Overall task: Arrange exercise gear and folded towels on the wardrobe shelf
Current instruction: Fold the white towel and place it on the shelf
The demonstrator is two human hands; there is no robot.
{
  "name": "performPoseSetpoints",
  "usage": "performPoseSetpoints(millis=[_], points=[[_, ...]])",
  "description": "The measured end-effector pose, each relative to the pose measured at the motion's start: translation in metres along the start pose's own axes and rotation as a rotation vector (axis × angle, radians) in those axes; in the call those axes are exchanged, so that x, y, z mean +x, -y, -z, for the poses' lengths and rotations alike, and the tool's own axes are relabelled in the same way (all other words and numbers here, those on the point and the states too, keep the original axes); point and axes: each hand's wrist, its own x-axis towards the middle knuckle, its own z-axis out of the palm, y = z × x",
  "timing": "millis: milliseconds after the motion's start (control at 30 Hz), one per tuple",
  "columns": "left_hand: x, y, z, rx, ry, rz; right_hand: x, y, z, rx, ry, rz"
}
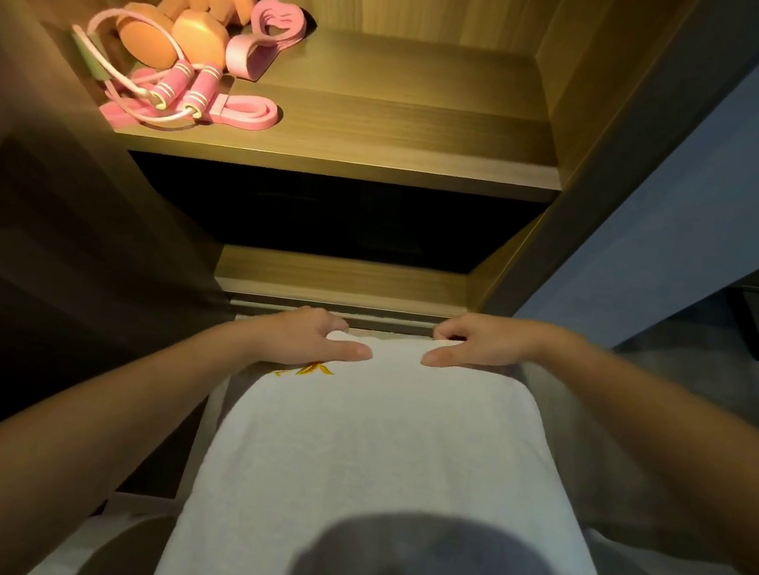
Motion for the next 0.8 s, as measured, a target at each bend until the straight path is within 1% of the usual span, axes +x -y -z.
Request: performPoseSetpoints(millis=[100, 167, 233, 300, 433, 500, 533, 633, 700, 800], points=[[0.001, -0.004, 0.023, -0.058, 0.213, 0.013, 0.003, 0.004, 0.021, 0.118, 0.251, -0.022], [0.002, -0.008, 0.037, -0.038, 0.337, 0.012, 0.005, 0.01, 0.032, 0.129, 0.349, -0.046], [0.002, -0.013, 0.048, -0.032, 0.439, 0.034, 0.004, 0.02, 0.042, 0.121, 0.401, -0.063], [0.0, -0.02, 0.059, -0.019, 0.505, 0.048, 0.001, 0.027, 0.051, 0.117, 0.44, -0.075], [-0.016, -0.036, 0.076, 0.048, 0.565, 0.042, -0.014, 0.037, 0.059, 0.055, 0.471, -0.06], [-0.03, -0.047, 0.08, 0.1, 0.528, 0.012, -0.031, 0.046, 0.063, 0.013, 0.442, -0.058], [-0.039, -0.052, 0.081, 0.112, 0.485, -0.008, -0.041, 0.05, 0.066, -0.003, 0.41, -0.043], [-0.074, -0.069, 0.084, 0.177, 0.268, -0.113, -0.08, 0.066, 0.073, -0.012, 0.257, 0.03], [-0.099, -0.083, 0.088, 0.318, 0.092, -0.191, -0.107, 0.079, 0.077, -0.015, 0.161, 0.086], [-0.139, -0.11, 0.099, 0.624, -0.165, -0.332, -0.149, 0.105, 0.085, -0.064, -0.042, 0.181]])
